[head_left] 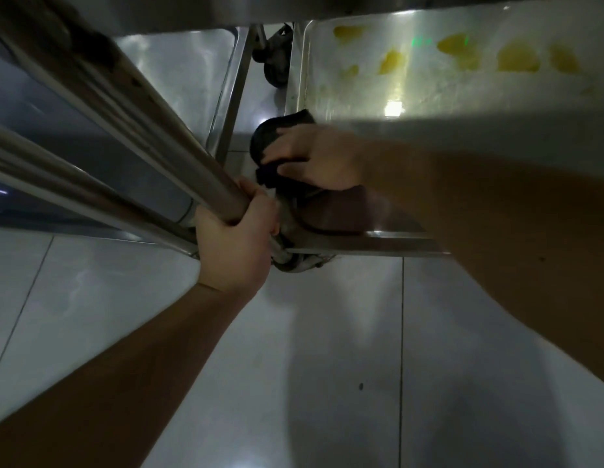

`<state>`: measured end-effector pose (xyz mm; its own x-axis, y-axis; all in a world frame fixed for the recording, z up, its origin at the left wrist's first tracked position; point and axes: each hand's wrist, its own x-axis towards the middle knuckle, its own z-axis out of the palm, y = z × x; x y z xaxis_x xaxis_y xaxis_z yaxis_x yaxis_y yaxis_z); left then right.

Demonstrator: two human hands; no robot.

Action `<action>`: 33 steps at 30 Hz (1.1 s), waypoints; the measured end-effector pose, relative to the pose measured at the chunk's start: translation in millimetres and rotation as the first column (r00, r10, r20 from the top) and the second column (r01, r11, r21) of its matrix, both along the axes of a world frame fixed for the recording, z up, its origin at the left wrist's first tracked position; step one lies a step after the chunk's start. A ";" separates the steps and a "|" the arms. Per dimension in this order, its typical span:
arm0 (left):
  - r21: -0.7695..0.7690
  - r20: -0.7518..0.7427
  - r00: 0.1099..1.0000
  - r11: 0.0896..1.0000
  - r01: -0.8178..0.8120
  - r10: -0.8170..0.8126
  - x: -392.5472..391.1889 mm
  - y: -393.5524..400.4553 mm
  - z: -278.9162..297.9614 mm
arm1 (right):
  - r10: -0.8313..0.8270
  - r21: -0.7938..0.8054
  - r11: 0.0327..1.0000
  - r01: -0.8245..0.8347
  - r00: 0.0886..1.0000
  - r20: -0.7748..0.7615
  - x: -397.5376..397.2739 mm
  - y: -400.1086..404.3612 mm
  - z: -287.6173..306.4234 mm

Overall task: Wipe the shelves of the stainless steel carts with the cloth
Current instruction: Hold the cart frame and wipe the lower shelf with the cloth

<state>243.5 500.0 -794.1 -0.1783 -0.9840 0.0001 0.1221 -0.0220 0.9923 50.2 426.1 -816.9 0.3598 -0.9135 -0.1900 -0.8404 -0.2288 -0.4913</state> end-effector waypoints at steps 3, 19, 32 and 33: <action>-0.006 0.019 1.000 1.000 -0.008 0.008 -0.9 -0.8 0.5 | -0.268 -0.090 0.961 0.260 0.960 -0.080 -22.6 -25.2 -4.2; 0.039 0.116 0.993 0.999 -0.013 0.008 3.4 -0.4 6.2 | -0.445 -0.177 0.893 0.414 0.869 -0.215 2.1 149.4 -11.6; 0.021 0.370 0.923 0.993 -0.117 0.101 8.0 7.8 16.9 | -0.310 -0.109 0.948 0.297 0.942 -0.131 42.1 135.0 -1.2; 0.043 0.383 0.920 0.993 -0.112 0.087 8.7 7.7 17.0 | -0.283 -0.087 0.958 0.275 0.953 -0.107 40.8 131.8 -2.3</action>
<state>252.2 507.7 -777.1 -0.0541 -0.9924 -0.1109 -0.2586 -0.0933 0.9615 90.9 557.8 -819.2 0.0676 -0.9868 -0.1472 -0.9262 -0.0072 -0.3771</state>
